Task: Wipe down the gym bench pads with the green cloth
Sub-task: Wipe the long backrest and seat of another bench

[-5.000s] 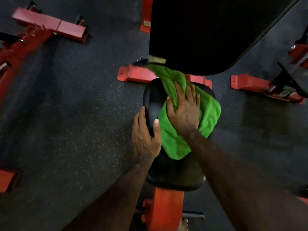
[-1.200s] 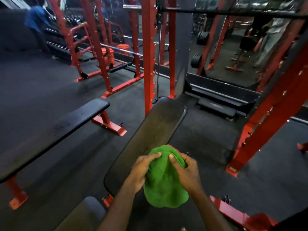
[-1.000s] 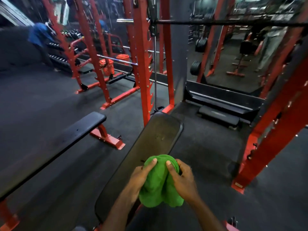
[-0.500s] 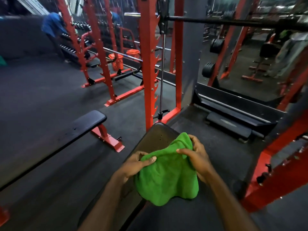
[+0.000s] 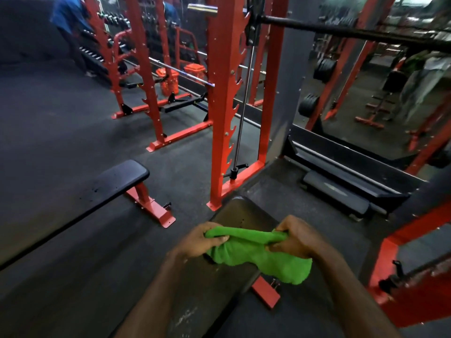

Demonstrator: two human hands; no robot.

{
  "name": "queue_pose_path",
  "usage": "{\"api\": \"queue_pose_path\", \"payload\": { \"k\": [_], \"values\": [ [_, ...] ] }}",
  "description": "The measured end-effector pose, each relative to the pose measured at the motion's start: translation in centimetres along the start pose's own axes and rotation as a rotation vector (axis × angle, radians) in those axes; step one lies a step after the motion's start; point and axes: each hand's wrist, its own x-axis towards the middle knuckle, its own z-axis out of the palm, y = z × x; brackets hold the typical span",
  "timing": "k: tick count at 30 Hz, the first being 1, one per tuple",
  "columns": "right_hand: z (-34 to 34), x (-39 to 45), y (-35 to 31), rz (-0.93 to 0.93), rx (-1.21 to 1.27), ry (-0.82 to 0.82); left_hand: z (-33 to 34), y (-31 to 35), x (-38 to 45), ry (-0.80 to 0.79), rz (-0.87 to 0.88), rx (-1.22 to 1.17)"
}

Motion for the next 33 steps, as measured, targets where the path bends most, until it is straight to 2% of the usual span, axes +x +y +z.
{"api": "queue_pose_path", "payload": {
  "k": [2,3,6,8,9,11,13,16,18,20,24,28,31,33],
  "values": [
    [0.6,1.6,0.2,-0.015,0.227,0.108,0.4,0.7,0.8,-0.007,-0.012,-0.159],
    [0.9,2.2,0.2,0.012,0.332,0.163,0.7,1.0,1.4,0.047,-0.011,-0.185],
    [2.4,4.2,0.0,0.170,0.409,0.350,2.8,1.8,3.2,0.377,-0.057,-0.208],
    [3.5,5.2,-0.4,0.254,0.395,0.361,4.7,2.9,4.1,0.588,-0.128,-0.268],
    [3.8,6.0,-0.7,0.280,0.422,0.338,5.8,3.5,4.6,0.638,-0.136,-0.292],
    [3.9,7.6,-1.6,0.306,0.566,0.278,7.8,4.7,5.5,0.613,-0.096,-0.425],
    [3.1,8.5,-2.2,0.353,0.727,0.200,9.2,5.4,6.0,0.493,-0.088,-0.629],
    [2.4,10.1,-1.1,0.259,0.741,0.058,9.2,4.4,7.6,0.297,-0.198,-0.908],
    [2.4,11.3,0.1,0.198,0.689,-0.053,8.4,3.7,8.2,0.196,-0.204,-0.869],
    [1.7,12.5,1.2,0.150,0.599,-0.141,7.8,3.8,8.7,0.160,-0.175,-0.727],
    [0.0,14.5,2.7,0.059,0.554,-0.286,7.7,2.7,9.7,0.265,-0.117,-0.508],
    [1.8,18.0,5.5,0.111,0.444,-0.163,8.2,0.1,11.1,0.514,-0.198,-0.410],
    [4.3,18.2,6.1,0.051,0.090,-0.050,9.1,-2.1,12.6,0.576,-0.289,-0.336],
    [6.2,17.8,6.5,0.047,-0.022,0.148,9.5,-3.3,13.2,0.593,-0.321,-0.249]
  ]
}}
